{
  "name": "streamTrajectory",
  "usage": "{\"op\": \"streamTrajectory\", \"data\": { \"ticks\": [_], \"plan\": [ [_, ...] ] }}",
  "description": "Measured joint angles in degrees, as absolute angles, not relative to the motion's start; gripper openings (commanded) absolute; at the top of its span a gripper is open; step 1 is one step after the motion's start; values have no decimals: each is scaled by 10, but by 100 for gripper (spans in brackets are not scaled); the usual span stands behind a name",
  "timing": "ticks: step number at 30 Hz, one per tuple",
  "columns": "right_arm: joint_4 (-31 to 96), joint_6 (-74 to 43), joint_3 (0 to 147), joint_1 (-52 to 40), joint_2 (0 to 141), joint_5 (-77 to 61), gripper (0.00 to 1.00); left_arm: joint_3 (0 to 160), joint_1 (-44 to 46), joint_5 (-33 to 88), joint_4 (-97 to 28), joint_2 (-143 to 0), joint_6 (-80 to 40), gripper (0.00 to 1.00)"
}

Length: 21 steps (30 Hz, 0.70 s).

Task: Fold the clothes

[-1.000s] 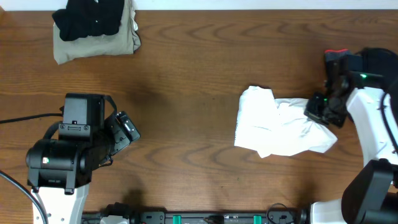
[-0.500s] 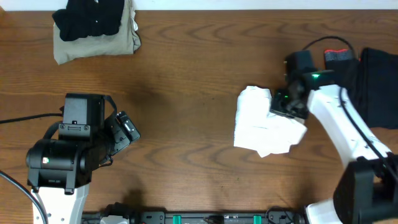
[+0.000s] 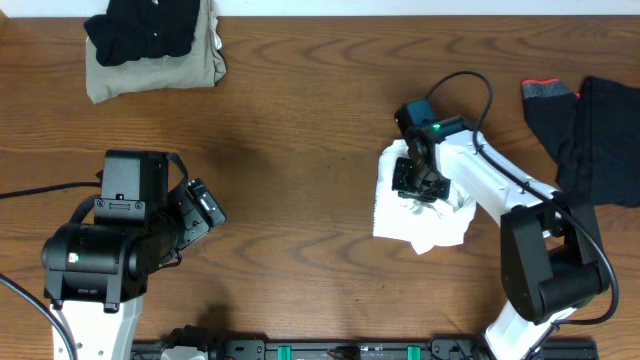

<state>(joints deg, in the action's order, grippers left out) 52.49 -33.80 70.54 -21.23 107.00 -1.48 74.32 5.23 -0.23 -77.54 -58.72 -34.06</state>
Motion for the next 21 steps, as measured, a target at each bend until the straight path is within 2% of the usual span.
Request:
{"op": "streamTrajectory", "data": {
  "ticks": [4,9,15,21],
  "plan": [
    [554,-342,729,-223,1070,-16,40,743,52,-2,-775,-587,-341,98],
    [580,-324,805,-237,1069,-38,68,743,52,-2,-775,-587,-341,98],
    [597,-244,881,-256,1064,-134,72,743,52,-2,-775,-587,-341,98],
    [655,-223,909,-253,1054,-147,73,735,52,-2,-776,-588,-341,98]
  ]
}}
